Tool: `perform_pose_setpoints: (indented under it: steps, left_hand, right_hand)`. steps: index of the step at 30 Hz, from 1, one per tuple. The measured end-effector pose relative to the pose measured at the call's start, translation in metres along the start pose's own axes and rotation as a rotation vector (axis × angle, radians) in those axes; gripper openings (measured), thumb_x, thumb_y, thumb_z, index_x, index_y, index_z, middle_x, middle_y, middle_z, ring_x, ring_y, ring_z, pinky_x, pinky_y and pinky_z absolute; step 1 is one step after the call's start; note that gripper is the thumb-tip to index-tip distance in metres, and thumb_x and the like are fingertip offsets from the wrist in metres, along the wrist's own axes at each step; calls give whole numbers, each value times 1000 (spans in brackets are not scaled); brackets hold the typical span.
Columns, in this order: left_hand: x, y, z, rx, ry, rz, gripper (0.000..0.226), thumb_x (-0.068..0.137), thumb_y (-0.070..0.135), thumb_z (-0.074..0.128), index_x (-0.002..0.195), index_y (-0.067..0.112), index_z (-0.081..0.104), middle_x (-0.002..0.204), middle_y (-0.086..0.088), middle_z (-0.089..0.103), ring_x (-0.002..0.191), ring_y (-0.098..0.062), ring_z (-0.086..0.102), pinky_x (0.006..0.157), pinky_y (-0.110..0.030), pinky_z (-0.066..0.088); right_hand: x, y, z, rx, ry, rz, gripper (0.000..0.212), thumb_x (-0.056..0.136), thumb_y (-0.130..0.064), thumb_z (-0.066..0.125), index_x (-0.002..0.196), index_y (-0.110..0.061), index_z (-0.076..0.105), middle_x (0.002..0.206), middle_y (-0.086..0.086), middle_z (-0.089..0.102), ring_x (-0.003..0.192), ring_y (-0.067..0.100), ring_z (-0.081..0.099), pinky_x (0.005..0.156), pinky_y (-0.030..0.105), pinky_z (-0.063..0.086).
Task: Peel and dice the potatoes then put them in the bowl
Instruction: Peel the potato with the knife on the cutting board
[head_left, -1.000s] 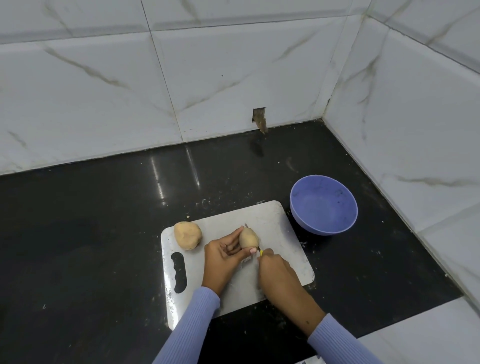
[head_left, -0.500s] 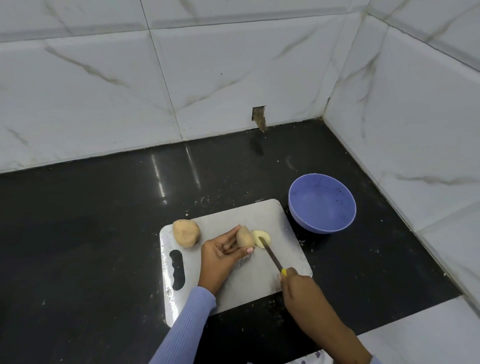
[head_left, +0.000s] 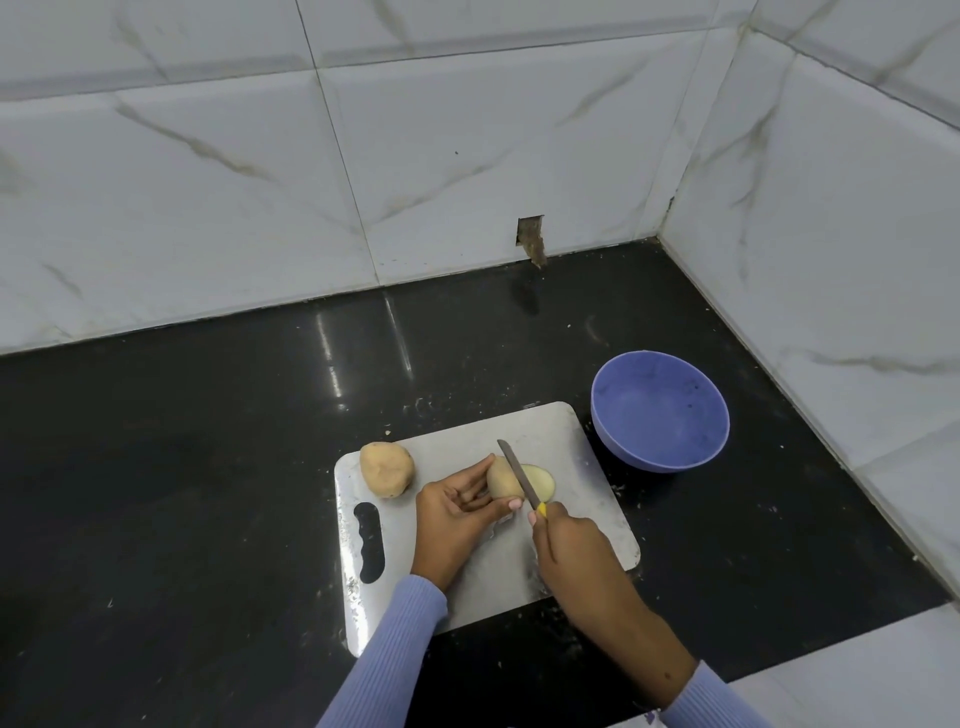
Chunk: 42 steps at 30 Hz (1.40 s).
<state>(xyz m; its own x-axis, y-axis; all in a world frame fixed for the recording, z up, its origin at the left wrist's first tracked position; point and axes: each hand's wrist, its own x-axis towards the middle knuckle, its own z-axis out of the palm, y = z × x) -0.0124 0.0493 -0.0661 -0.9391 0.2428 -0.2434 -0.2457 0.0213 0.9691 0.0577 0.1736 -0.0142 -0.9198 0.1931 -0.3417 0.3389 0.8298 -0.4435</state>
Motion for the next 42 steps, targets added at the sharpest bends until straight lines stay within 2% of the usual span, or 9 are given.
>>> perform_pose_setpoints:
  steps: [3, 8, 13, 17, 20, 25, 31, 37, 42]
  left_hand:
    - [0, 0, 0, 4, 7, -4, 64, 65, 0, 82, 124, 4, 58, 116, -2, 67, 106, -8, 64, 88, -22, 51]
    - [1, 0, 1, 4, 2, -9, 64, 66, -3, 81, 124, 3, 58, 114, -1, 67, 106, -8, 64, 88, -21, 51]
    - [2, -1, 0, -12, -8, -35, 64, 66, -3, 81, 125, 3, 58, 115, -1, 67, 109, -9, 62, 91, -23, 50]
    - [4, 0, -3, -42, -80, -79, 60, 72, 13, 77, 128, 6, 57, 120, -4, 65, 115, -12, 59, 101, -33, 45]
    - [0, 3, 3, -101, 6, -102, 58, 70, 27, 76, 122, 7, 63, 114, -3, 68, 111, -14, 62, 101, -39, 47]
    - [-1, 5, 14, -173, 114, -150, 61, 61, 34, 81, 114, 7, 68, 106, -4, 72, 105, -17, 66, 98, -41, 48]
    - [-2, 6, 22, -213, 215, -166, 40, 72, 17, 79, 109, 7, 70, 100, -3, 73, 99, -15, 68, 95, -39, 51]
    - [-4, 9, 25, -184, 233, -127, 36, 75, 12, 78, 109, 7, 70, 99, 0, 74, 96, -12, 69, 92, -36, 53]
    - [-5, 10, 25, -175, 248, -116, 32, 77, 13, 76, 108, 7, 70, 97, 0, 74, 96, -13, 69, 93, -37, 52]
  right_hand:
    - [0, -2, 1, -10, -16, 29, 31, 103, -33, 28, 117, -12, 47, 88, 0, 53, 73, 13, 49, 48, 14, 28]
    - [-1, -10, -2, -91, 2, 54, 31, 104, -30, 25, 117, -10, 45, 99, 6, 61, 74, 16, 46, 63, 25, 33]
    - [8, -22, -9, -114, -98, 84, 21, 99, -12, 39, 119, -5, 41, 110, 12, 59, 89, 25, 56, 67, 29, 36]
    - [10, -20, -8, -83, -86, 105, 24, 102, -17, 32, 120, -6, 41, 111, 13, 60, 93, 24, 58, 68, 29, 37]
    - [12, -18, -7, -65, -77, 101, 25, 102, -18, 29, 120, -5, 42, 111, 14, 60, 99, 27, 59, 69, 29, 37]
    - [14, -21, -10, -40, -105, 104, 24, 102, -19, 29, 116, -5, 42, 111, 14, 58, 98, 28, 57, 70, 30, 37]
    - [13, -23, -9, -20, -106, 104, 26, 103, -22, 28, 116, -5, 42, 110, 15, 59, 96, 28, 58, 69, 30, 38]
    - [6, -23, -1, 18, -99, 136, 27, 104, -24, 28, 115, -6, 44, 106, 12, 60, 81, 21, 52, 67, 27, 38]
    - [17, -34, -9, 124, -129, 169, 22, 102, -19, 26, 111, -7, 42, 115, 14, 55, 98, 27, 53, 82, 32, 42]
